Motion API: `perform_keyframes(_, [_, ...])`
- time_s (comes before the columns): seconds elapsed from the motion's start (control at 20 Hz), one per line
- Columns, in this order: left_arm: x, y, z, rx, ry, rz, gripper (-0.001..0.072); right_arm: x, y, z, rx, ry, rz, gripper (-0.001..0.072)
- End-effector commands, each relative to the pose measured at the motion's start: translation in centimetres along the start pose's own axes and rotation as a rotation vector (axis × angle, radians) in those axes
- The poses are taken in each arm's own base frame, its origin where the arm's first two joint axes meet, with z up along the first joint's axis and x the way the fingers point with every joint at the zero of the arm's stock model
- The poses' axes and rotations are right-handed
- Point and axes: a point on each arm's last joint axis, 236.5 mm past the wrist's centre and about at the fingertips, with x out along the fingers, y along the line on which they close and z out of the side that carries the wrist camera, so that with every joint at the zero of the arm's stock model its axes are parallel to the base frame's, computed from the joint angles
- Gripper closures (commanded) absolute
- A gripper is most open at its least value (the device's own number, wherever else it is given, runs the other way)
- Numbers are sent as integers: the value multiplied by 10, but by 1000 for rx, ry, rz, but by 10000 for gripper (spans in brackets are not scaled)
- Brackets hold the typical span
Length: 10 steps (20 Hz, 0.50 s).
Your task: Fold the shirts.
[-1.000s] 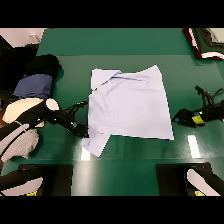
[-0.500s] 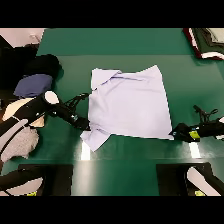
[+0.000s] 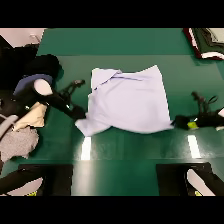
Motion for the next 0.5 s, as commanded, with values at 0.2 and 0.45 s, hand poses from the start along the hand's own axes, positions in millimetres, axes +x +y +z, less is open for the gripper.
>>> perform_keyframes(0.2, [-351,-75,118,291,-862,371,681,-296,154,120,-375,-868,7,695])
perform_keyframes(0.45, [-515,-166,73,429,-1325,358,682,-438,206,88,-497,-1195,-58,695])
